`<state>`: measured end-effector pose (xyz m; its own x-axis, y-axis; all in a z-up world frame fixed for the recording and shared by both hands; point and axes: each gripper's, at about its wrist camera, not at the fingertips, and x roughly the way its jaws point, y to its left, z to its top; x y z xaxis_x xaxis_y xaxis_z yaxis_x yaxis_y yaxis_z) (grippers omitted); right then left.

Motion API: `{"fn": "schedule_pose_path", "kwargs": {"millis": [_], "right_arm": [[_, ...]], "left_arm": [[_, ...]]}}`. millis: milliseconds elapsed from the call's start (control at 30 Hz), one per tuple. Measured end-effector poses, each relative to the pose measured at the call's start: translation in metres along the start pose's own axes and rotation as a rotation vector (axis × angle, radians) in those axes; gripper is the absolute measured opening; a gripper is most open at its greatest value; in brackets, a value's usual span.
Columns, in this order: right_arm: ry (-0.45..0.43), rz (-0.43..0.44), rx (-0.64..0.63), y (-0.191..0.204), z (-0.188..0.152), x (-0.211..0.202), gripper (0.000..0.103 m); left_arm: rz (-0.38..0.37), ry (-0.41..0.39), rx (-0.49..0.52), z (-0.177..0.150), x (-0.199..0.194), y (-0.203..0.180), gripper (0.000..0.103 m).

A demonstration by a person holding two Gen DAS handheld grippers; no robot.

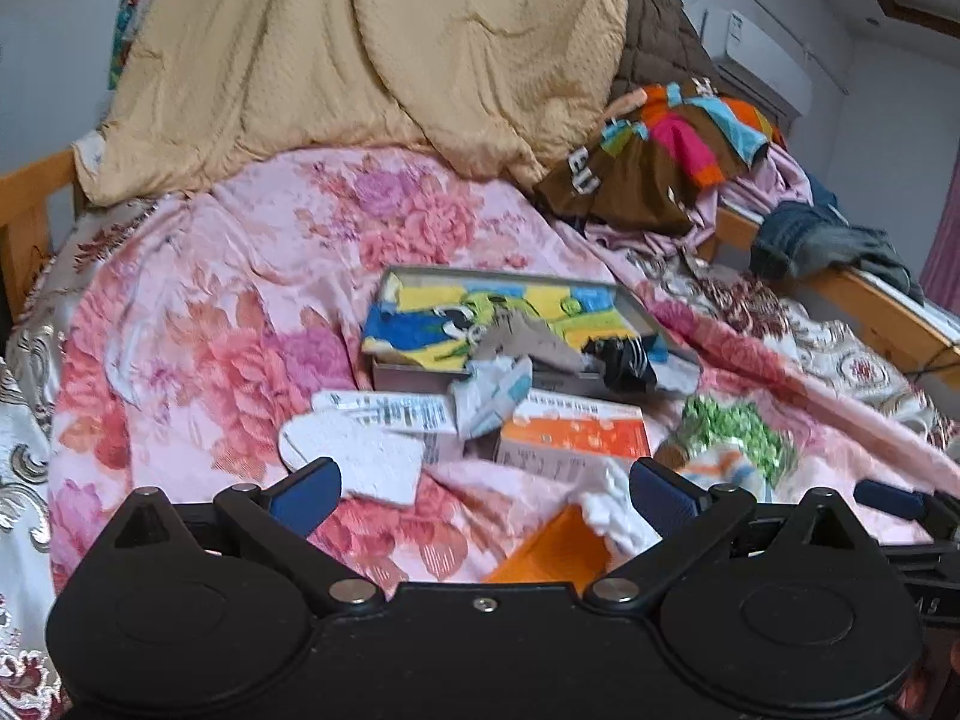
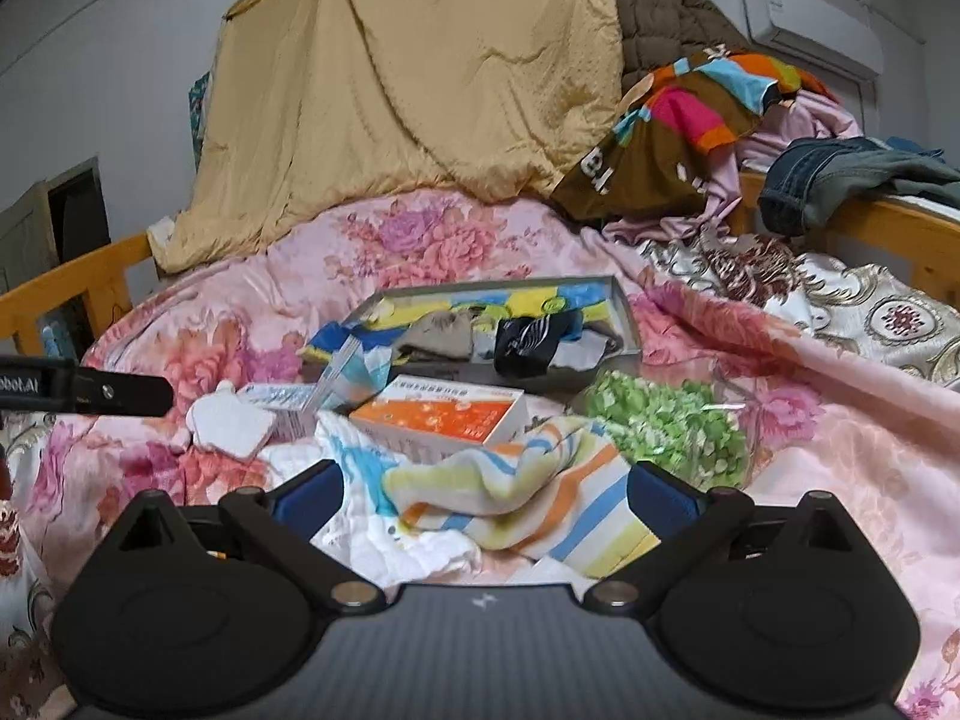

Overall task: Organize soft objects
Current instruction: 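Move both tools back toward the pile near the striped towel, then grasp the white muslin cloth with the right tool while the left tool grasps the orange silicone piece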

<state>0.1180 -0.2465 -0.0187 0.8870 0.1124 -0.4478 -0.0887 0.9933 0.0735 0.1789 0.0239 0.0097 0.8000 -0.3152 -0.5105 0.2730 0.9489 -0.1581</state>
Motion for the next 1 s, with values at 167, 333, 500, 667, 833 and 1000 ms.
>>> {"fn": "schedule_pose_path", "kwargs": {"millis": [167,333,500,667,833,1000], "right_arm": [[0.044,0.017,-0.036,0.007,-0.004,0.009,0.103],[0.092,0.042,-0.074,0.014,-0.01,0.019,0.103],[0.136,0.086,-0.107,0.022,-0.014,0.025,0.103],[0.158,0.113,-0.099,0.022,-0.016,0.031,0.103],[0.192,0.133,-0.043,0.016,-0.019,0.041,0.103],[0.175,0.173,-0.019,0.015,-0.019,0.047,0.103]], "left_arm": [[-0.029,0.052,0.051,-0.014,0.018,0.001,0.102],[-0.056,0.105,0.18,-0.029,0.035,0.005,0.102],[-0.117,0.165,0.266,-0.038,0.048,0.008,0.102],[-0.212,0.225,0.211,-0.038,0.062,0.021,0.097],[-0.278,0.27,0.069,-0.042,0.078,0.037,0.084],[-0.345,0.302,-0.018,-0.047,0.091,0.043,0.068]]}}
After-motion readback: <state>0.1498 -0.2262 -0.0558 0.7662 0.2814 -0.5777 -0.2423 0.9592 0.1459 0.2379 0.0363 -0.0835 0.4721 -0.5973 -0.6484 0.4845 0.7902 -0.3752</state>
